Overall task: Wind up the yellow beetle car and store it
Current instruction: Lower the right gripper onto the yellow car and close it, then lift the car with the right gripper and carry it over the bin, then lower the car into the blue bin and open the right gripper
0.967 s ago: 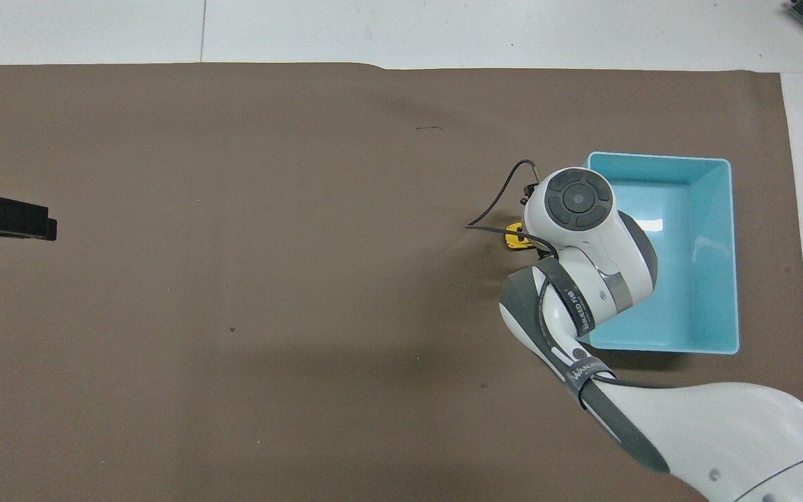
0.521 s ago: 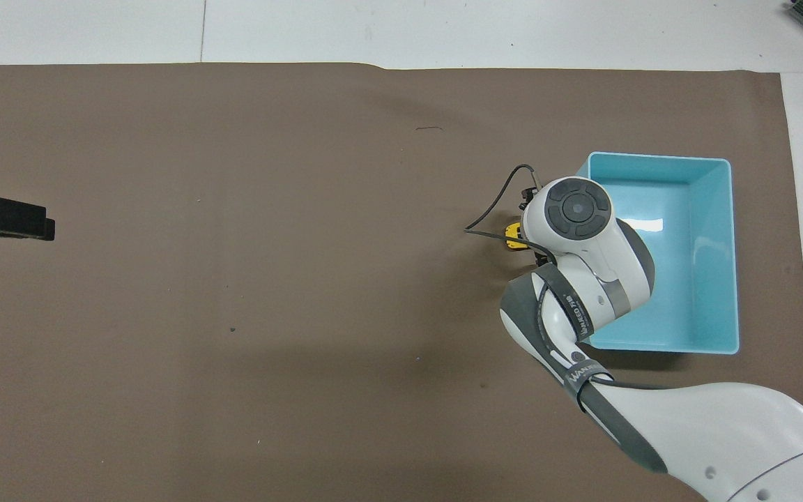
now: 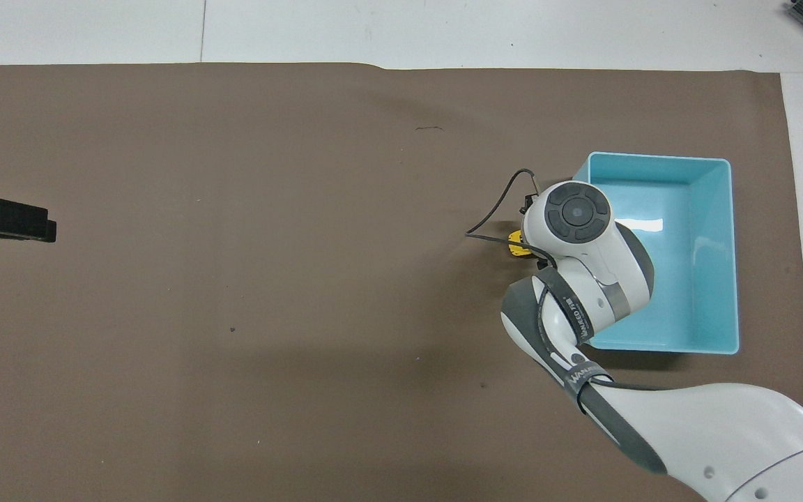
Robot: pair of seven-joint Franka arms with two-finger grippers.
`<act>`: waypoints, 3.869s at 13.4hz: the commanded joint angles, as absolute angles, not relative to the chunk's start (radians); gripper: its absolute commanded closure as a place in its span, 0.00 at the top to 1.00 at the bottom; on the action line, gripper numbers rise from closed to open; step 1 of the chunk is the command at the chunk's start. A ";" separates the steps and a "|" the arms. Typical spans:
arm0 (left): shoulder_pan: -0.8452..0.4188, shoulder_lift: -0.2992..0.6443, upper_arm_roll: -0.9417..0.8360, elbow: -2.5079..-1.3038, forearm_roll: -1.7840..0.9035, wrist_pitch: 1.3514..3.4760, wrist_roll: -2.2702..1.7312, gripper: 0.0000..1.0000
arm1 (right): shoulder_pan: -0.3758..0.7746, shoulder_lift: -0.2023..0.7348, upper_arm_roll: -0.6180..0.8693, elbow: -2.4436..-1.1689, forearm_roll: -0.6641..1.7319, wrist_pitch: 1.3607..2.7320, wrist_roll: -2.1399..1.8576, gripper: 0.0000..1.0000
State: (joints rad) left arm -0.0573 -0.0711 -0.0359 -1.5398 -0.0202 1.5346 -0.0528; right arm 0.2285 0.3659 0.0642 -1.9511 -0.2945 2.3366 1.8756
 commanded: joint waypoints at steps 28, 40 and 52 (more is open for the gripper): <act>-0.035 -0.083 -0.040 -1.549 -0.014 1.520 -0.051 1.00 | 0.088 0.037 0.086 -1.870 -0.092 1.882 0.743 0.00; -0.035 -0.083 -0.040 -1.549 -0.012 1.519 -0.052 1.00 | -0.126 -0.020 0.084 -1.991 -0.021 2.015 0.114 0.00; -0.035 -0.083 -0.040 -1.549 -0.014 1.519 -0.052 1.00 | -0.127 -0.021 0.084 -2.298 -0.020 2.417 0.026 0.00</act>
